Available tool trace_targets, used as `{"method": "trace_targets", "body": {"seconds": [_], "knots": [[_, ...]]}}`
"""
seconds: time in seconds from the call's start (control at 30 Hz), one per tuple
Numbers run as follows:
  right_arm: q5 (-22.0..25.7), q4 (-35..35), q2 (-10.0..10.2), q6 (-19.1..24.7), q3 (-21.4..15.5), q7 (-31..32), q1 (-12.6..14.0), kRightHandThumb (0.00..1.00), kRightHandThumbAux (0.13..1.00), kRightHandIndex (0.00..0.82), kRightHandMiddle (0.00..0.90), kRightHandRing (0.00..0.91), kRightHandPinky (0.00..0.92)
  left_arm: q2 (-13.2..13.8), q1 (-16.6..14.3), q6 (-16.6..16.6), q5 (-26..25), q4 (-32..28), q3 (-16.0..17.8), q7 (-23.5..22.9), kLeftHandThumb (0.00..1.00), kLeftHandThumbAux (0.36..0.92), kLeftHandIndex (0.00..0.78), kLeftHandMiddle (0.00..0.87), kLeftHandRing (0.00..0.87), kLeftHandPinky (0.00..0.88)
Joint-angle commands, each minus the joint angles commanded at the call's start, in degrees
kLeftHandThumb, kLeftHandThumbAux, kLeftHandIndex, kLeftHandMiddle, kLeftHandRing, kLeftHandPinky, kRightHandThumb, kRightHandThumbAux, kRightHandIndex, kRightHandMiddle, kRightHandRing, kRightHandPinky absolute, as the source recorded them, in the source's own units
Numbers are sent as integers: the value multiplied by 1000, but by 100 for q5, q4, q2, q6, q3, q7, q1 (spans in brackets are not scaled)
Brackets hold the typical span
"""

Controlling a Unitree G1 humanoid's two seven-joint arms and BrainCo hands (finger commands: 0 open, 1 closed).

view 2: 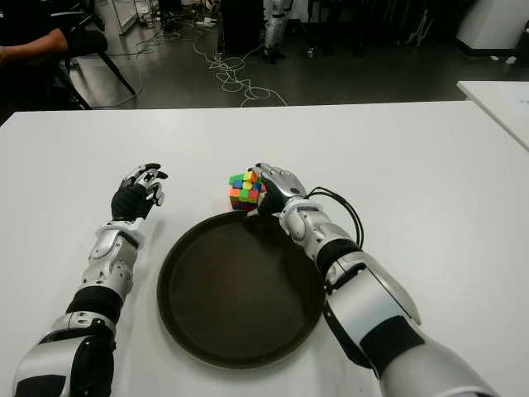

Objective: Pick up the Rubik's Cube and put it in the plate

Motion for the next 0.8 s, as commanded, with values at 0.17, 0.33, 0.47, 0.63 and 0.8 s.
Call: {"method": "trace_targets", "body": {"seconds": [0.17, 0.33, 0.47, 0.63, 0.8], "knots": [[-14, 9, 5, 18, 20, -13, 9, 0, 697, 51, 77, 99, 97, -1, -3, 4, 0, -5, -11, -5, 855, 659, 421, 542, 775, 811], [40, -5, 22, -126, -23, -100, 65, 0, 716, 85, 111, 143, 170, 2, -11, 38, 3, 19, -23, -14, 854, 660, 416, 546, 771, 803], [16, -2, 25, -186, -5, -121, 72, 0, 737, 109, 133, 173, 208, 8, -15, 4, 44, 43, -47, 11, 853, 660, 416, 552, 765, 794], [14, -7, 51, -212, -1, -98, 69, 0, 743, 116, 140, 183, 220, 6, -15, -4, 65, 41, -60, 30, 853, 660, 417, 553, 768, 798], [29, -15, 56, -254, -13, -65, 65, 0, 748, 119, 143, 181, 215, -1, -24, 23, 47, 51, -47, 29, 854, 659, 418, 548, 777, 808]]}}
